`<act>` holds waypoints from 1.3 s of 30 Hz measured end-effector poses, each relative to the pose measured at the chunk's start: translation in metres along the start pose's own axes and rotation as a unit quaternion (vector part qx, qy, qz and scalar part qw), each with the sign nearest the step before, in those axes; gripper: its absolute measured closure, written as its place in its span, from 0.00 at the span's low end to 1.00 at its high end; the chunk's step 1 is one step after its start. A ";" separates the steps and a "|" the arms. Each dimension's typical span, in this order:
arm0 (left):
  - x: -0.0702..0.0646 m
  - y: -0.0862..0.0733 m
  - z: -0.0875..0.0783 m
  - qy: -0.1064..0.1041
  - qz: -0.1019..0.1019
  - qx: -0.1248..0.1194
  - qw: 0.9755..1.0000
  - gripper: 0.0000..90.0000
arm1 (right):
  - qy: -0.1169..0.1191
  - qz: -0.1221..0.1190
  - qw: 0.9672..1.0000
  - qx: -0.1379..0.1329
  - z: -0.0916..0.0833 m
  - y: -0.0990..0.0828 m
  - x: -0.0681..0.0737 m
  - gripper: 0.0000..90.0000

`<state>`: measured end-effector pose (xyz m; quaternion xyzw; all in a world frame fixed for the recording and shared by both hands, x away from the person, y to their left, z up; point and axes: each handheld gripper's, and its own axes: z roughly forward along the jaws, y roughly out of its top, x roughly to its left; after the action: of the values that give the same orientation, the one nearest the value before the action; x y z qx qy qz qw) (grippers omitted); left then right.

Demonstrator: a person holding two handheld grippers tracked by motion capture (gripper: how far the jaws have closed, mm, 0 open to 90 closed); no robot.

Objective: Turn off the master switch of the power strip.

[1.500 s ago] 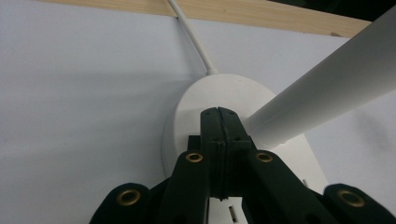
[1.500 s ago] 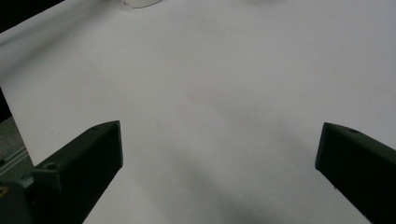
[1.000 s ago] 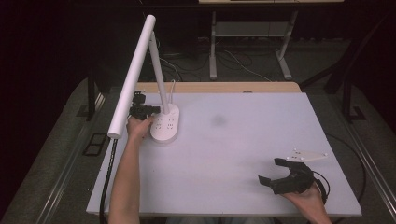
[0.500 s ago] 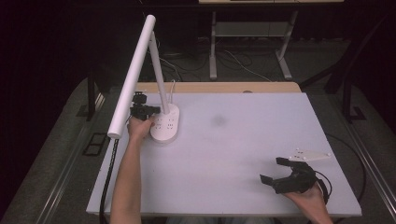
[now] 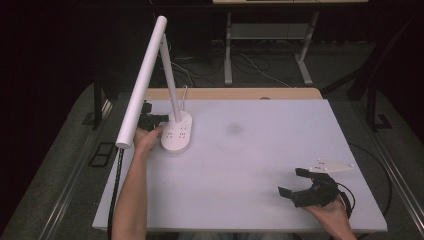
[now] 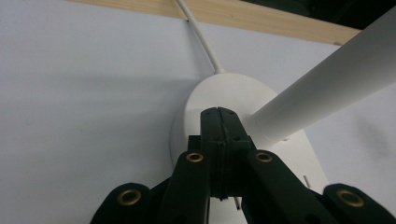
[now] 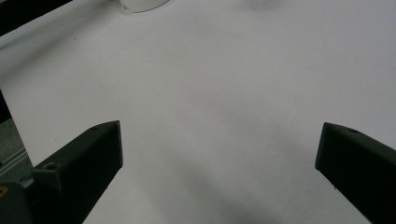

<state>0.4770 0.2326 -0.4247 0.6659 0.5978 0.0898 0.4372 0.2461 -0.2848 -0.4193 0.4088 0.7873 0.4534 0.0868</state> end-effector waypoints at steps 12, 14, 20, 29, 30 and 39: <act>-0.006 0.003 -0.020 -0.017 0.018 -0.027 0.999 0.97 | -0.001 0.000 1.000 0.000 0.000 0.001 0.000 0.00; -0.006 0.004 -0.025 -0.018 0.021 -0.032 0.999 0.97 | -0.001 0.001 1.000 0.001 0.000 0.001 0.000 0.00; -0.010 0.002 -0.037 -0.024 0.034 -0.041 0.998 0.96 | -0.002 -0.001 1.000 -0.002 -0.001 0.001 0.000 0.00; -0.014 -0.005 -0.059 -0.035 0.040 -0.050 0.997 0.74 | -0.004 -0.003 1.000 -0.008 -0.002 0.002 0.001 0.00; -0.015 -0.006 -0.061 -0.036 0.042 -0.049 0.997 0.68 | -0.003 -0.002 1.000 -0.008 -0.002 0.002 0.001 0.00; -0.019 -0.017 -0.083 -0.061 0.052 -0.044 0.996 0.19 | -0.003 -0.006 1.000 -0.009 -0.002 0.002 0.002 0.00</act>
<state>0.4062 0.2538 -0.3789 0.6801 0.5305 0.0979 0.4964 0.2452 -0.2841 -0.4163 0.4042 0.7856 0.4587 0.0953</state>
